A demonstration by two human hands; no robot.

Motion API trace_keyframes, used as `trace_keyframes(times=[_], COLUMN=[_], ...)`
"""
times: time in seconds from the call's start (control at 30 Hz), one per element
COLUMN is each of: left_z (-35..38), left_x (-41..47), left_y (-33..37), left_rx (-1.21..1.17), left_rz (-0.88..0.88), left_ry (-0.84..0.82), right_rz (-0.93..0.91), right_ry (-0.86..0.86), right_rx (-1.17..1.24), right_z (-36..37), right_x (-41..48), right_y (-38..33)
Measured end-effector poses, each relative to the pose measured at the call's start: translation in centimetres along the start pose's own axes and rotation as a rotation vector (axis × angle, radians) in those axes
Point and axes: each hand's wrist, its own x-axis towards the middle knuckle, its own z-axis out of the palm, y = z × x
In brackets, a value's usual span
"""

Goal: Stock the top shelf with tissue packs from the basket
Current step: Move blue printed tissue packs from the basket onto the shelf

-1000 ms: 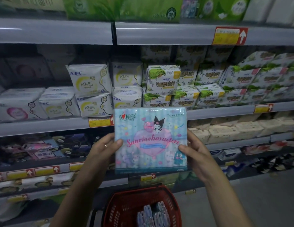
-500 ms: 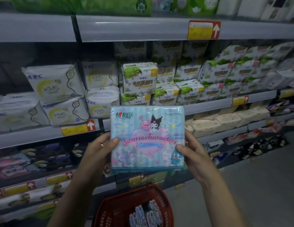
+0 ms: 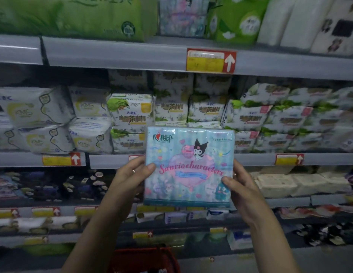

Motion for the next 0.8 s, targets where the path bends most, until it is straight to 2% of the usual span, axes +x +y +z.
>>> trace_keyframes(times=[0.4,0.8], left_z=[6.5,5.1], left_x=[0.2,0.0], left_y=[1.2,6.2], left_rx=[0.016,0.095], left_rz=[0.095,0.186], left_ry=[0.131,0.063], right_rz=[0.001,-0.102], right_ry=[-0.172,-0.259], right_rx=[-0.025,0.044], right_z=[-5.5,-3.3], right_x=[2.7,4.6], right_y=[-3.9,-6.1])
